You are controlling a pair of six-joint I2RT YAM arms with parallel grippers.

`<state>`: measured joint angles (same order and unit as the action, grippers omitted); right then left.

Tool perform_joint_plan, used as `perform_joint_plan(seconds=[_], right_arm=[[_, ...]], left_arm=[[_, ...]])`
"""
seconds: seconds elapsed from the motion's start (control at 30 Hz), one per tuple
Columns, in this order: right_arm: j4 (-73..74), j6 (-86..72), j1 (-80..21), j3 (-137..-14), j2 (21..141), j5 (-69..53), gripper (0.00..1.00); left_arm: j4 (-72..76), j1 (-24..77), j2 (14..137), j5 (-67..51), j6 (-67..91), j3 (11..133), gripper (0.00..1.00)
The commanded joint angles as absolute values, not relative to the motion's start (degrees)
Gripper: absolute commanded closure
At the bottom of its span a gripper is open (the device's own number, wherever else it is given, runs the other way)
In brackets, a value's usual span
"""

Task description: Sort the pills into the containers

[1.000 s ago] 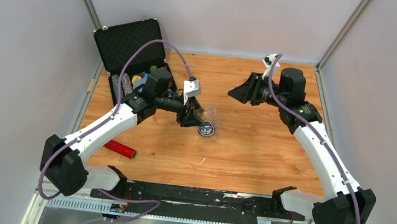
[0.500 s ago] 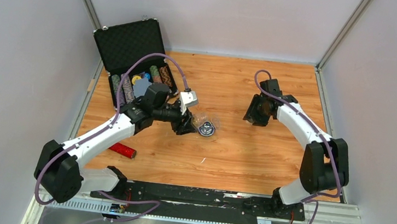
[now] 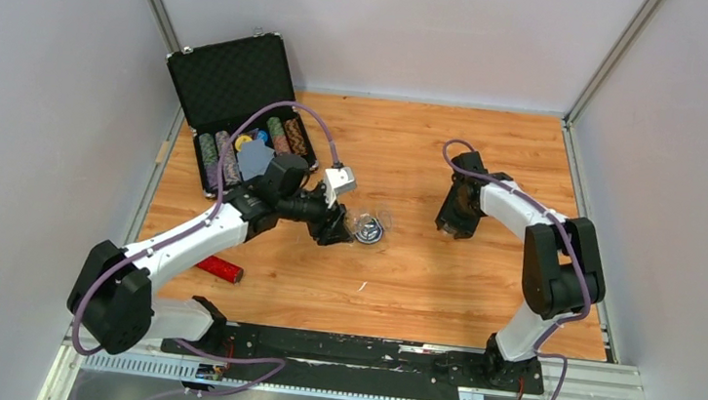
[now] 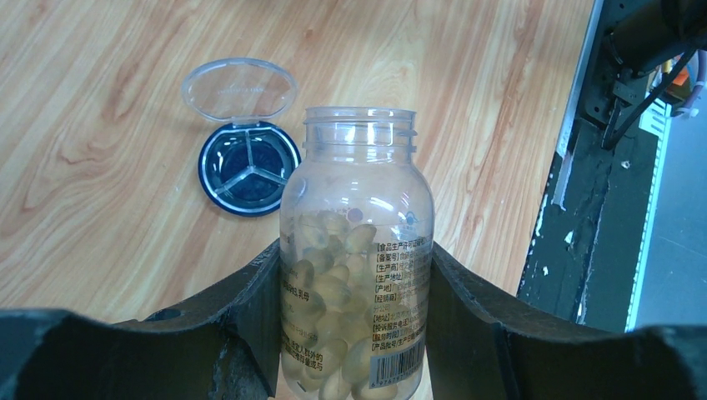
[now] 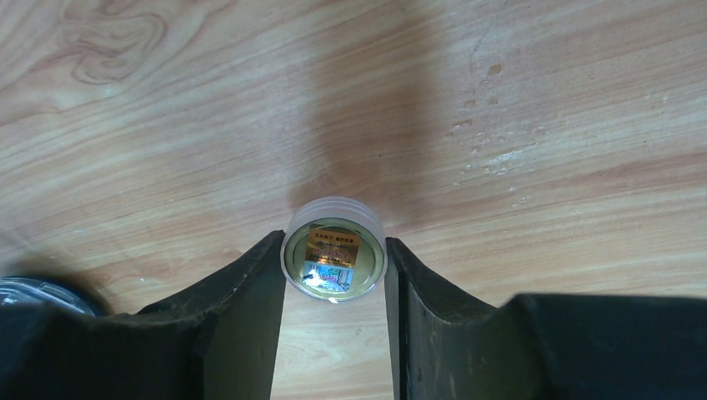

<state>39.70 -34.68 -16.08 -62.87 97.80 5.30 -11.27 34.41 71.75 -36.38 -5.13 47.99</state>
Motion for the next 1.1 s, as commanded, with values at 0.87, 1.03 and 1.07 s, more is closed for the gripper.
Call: perform_joint_plan(seconds=[0.87, 1.03, 1.07], right_arm=[[40.3, -34.7, -15.3, -63.1, 92.1, 5.0, 0.25], [40.3, -34.3, -15.0, -62.0, 90.7, 6.3, 0.2], [40.3, -34.4, -14.8, -61.8, 90.3, 6.3, 0.2]], left_arm=[[-7.8, 36.8, 84.1, -28.5, -4.2, 48.0, 1.0], [-7.1, 38.1, 87.1, -25.3, -5.5, 48.7, 1.0], [-6.7, 38.4, 87.7, -24.9, -5.5, 48.7, 1.0]])
